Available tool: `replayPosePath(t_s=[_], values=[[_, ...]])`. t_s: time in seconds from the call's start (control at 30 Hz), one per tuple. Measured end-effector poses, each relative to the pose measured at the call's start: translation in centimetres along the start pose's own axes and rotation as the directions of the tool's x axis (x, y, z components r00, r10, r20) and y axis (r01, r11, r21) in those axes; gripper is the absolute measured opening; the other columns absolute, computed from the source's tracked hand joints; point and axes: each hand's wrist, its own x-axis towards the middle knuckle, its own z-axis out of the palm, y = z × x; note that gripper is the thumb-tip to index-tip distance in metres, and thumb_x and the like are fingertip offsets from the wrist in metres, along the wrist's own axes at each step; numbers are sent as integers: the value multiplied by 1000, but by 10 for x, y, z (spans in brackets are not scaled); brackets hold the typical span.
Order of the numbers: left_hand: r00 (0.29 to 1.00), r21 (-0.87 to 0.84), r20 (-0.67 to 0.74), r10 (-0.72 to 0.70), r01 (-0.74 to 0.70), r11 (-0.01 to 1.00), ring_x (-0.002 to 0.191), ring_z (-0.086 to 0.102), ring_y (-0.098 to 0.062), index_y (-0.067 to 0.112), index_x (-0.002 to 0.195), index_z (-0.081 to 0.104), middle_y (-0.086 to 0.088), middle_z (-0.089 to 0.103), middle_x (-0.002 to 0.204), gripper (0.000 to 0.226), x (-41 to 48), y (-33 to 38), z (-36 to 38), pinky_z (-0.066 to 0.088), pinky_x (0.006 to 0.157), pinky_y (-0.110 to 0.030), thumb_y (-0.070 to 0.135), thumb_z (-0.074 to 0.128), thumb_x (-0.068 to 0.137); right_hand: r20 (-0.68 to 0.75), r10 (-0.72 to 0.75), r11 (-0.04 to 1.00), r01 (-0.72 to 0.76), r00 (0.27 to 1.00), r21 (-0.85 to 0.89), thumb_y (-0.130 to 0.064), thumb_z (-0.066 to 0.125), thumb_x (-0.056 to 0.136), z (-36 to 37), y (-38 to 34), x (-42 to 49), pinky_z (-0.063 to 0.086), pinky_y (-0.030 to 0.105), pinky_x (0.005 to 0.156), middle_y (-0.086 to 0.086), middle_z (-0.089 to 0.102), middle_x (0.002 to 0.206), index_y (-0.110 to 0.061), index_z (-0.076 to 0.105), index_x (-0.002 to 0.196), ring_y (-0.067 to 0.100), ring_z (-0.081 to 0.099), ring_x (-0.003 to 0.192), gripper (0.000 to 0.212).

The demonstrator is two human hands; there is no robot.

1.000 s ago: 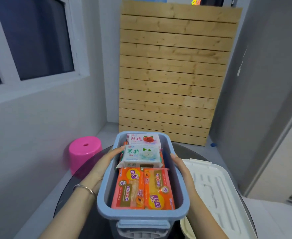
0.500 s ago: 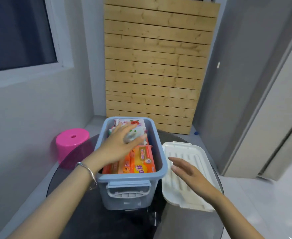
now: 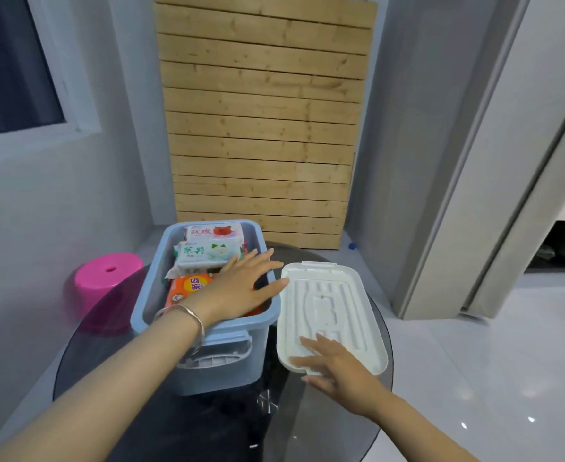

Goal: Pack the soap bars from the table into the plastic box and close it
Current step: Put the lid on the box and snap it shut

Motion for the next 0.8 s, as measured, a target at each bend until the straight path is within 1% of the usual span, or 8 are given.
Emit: replayPosePath(t_s=[0.13, 0.23, 0.37, 0.47, 0.53, 0.6, 0.7, 0.8], values=[[1000, -31, -7, -6, 6, 1000, 145, 3, -10, 39, 139, 32, 11, 12, 158, 58, 0, -1, 1, -1, 117, -39, 65, 29, 87, -78, -11, 997, 4, 997, -81, -48, 35, 95, -4, -3, 6, 17, 26, 115, -15, 33, 152, -36, 49, 136, 16, 19, 147, 44], [1000, -65, -24, -5, 4, 998, 145, 4, -9, 41, 138, 34, 13, 13, 157, 57, 0, -2, 2, 0, 117, -39, 64, 31, 86, -343, 57, 988, -5, 938, 152, -35, 46, 97, -24, -8, 10, 21, 14, 110, -24, 42, 139, -34, 51, 133, 8, 32, 140, 36], [999, -66, -51, -17, 13, 998, 145, 5, -11, 35, 141, 30, 11, 18, 156, 63, 0, -2, 3, 7, 118, -40, 65, 33, 85, -616, 322, 817, 116, 719, 564, -19, 51, 96, -69, -21, 18, 35, -3, 88, -14, 61, 122, -25, 60, 123, 5, 54, 115, 29], [981, -163, -194, -34, 2, 987, 144, 14, -12, 32, 141, 31, 7, 29, 152, 61, 3, 5, -2, 20, 113, -36, 59, 40, 87, -721, 451, 689, 309, 525, 656, -25, 45, 99, -117, -33, 18, 46, 5, 69, -21, 70, 92, -34, 68, 108, -9, 61, 84, 26], [961, -325, -263, -89, -1, 946, 140, 25, -12, 30, 139, 34, 6, 35, 148, 57, 6, 13, -5, 25, 107, -29, 55, 42, 88, -763, 475, 628, 438, 438, 643, -27, 42, 100, -143, -43, 16, 49, 9, 62, -21, 69, 83, -42, 69, 96, -8, 61, 73, 31], [948, -592, -238, -210, 30, 805, 134, 33, -10, 29, 138, 36, 8, 39, 146, 56, 9, 26, -11, 26, 101, -25, 54, 42, 88, -794, 463, 576, 548, 393, 607, -28, 42, 100, -160, -59, 17, 50, 11, 63, -20, 70, 85, -41, 69, 98, -6, 63, 75, 30], [942, -844, -133, -307, 55, 533, 132, 36, -10, 29, 134, 39, 12, 45, 137, 53, 14, 46, -19, 27, 106, -29, 56, 40, 88, -765, 482, 416, 657, 427, 629, -34, 42, 99, -173, -82, 26, 55, 20, 72, -14, 71, 99, -35, 67, 111, 3, 66, 89, 27], [950, -992, -43, -308, -4, 126, 120, 55, -19, 22, 129, 49, 1, 60, 128, 46, 19, 58, -33, 43, 102, -39, 48, 43, 91, -705, 512, 256, 696, 490, 670, -34, 41, 100, -175, -98, 34, 55, 27, 82, -6, 68, 108, -22, 60, 122, 9, 64, 100, 32]])
